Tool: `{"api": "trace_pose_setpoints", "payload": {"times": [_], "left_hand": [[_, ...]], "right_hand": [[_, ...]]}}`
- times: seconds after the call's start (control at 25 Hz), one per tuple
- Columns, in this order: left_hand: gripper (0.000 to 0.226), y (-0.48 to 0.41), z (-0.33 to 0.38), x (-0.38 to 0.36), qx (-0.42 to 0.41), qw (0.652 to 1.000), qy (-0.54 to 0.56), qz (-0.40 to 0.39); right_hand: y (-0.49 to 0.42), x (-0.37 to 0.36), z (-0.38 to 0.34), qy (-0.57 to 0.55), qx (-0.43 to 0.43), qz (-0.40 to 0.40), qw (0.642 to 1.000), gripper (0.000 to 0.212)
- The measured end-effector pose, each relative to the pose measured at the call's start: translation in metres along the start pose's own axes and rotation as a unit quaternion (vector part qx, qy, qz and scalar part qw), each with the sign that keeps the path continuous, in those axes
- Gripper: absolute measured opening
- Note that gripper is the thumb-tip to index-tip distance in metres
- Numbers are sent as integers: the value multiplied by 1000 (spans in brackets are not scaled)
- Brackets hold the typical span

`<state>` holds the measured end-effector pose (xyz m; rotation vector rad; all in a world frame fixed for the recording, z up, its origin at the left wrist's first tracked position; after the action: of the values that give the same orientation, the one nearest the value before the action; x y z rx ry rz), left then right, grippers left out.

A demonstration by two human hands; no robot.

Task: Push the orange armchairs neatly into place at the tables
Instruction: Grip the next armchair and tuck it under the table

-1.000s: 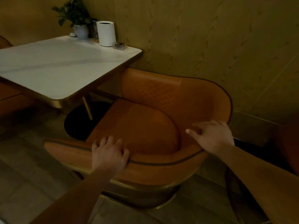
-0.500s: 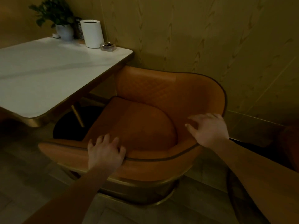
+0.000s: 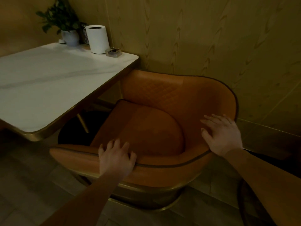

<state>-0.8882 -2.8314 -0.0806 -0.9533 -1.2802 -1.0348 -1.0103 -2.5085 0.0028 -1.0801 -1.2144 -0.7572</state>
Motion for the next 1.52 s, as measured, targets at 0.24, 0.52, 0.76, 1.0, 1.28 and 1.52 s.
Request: {"api": "trace_pose_setpoints", "payload": {"times": [0.24,0.52,0.76,1.0,1.28,1.52], "left_hand": [[48,-17,7,2,16,1000,5,7],[54,-32,12,2,26,1000,1,4],[57,-41,12,-1,32,999,4,-28],[54,-47,11,-2,79,994,-32,-60],[64,-39,1,-4,90,991,48,-83],[61,28,6,36,29,992,78,-90]], "right_hand": [[-20,-5,9,-13,12,6,1000,58],[-36,-8,15,-16,21,11,1000,56],[-41,-6,16,-28,24,29,999,51],[-55,-11,16,25,11,-12,1000,49],[-59,-14,14,62,4,-48,997,46],[-57,-17,3,84,5,-226,970,66]]}}
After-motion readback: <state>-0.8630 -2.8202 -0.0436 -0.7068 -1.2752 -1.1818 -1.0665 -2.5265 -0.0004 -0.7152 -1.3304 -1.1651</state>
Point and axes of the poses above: each hand's wrist, its own y-axis away from the middle knuckle, its own x-axis out of the back of the hand, z = x × y, the point moved 9 cm from there along -y, towards the middle knuckle, and after that the axes turned 4 degrees about -z, right-handed, at the moved point
